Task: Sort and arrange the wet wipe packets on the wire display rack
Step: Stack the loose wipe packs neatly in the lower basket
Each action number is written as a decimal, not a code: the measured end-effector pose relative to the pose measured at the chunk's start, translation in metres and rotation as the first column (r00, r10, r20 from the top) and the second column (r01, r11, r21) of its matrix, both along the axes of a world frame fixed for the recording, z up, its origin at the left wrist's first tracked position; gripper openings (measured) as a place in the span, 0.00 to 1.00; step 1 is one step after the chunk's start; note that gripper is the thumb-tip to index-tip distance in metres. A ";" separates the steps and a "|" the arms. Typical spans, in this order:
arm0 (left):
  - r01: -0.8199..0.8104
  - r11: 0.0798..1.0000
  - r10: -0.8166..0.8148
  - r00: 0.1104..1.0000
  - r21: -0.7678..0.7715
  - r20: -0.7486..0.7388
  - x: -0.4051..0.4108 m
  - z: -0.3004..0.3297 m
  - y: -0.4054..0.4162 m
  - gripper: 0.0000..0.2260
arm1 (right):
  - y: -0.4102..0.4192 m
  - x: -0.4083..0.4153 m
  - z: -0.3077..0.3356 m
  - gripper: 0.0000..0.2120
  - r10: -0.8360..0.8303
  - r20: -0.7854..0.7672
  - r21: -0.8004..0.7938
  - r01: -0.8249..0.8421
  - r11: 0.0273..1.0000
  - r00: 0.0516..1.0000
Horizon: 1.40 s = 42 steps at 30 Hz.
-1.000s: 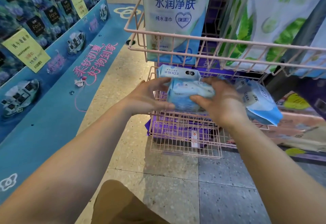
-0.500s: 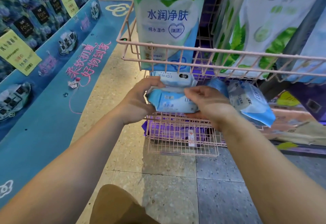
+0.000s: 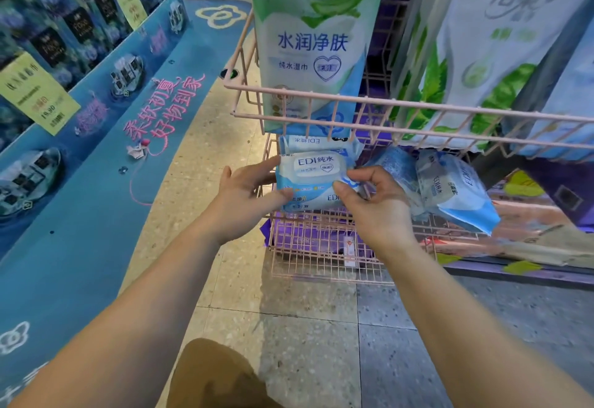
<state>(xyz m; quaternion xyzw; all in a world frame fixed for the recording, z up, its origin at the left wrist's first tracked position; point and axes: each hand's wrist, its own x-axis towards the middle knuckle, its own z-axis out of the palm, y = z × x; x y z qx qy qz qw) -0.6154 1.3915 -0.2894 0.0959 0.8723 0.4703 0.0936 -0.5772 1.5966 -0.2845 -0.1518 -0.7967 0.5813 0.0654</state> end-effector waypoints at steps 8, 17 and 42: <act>0.010 0.531 -0.158 0.984 -0.847 -0.088 -0.021 0.001 0.022 0.20 | -0.003 0.005 0.003 0.11 0.222 0.305 0.585 -0.366 0.723 0.926; -0.132 0.680 -0.012 0.981 -0.721 -0.192 -0.016 -0.001 0.029 0.16 | 0.048 0.056 0.009 0.09 0.055 -0.362 0.687 0.227 0.690 0.930; -0.371 0.926 0.342 0.903 -0.068 -0.260 0.036 0.005 0.075 0.11 | 0.105 0.071 0.025 0.18 -0.167 -0.091 -0.015 0.167 0.986 0.982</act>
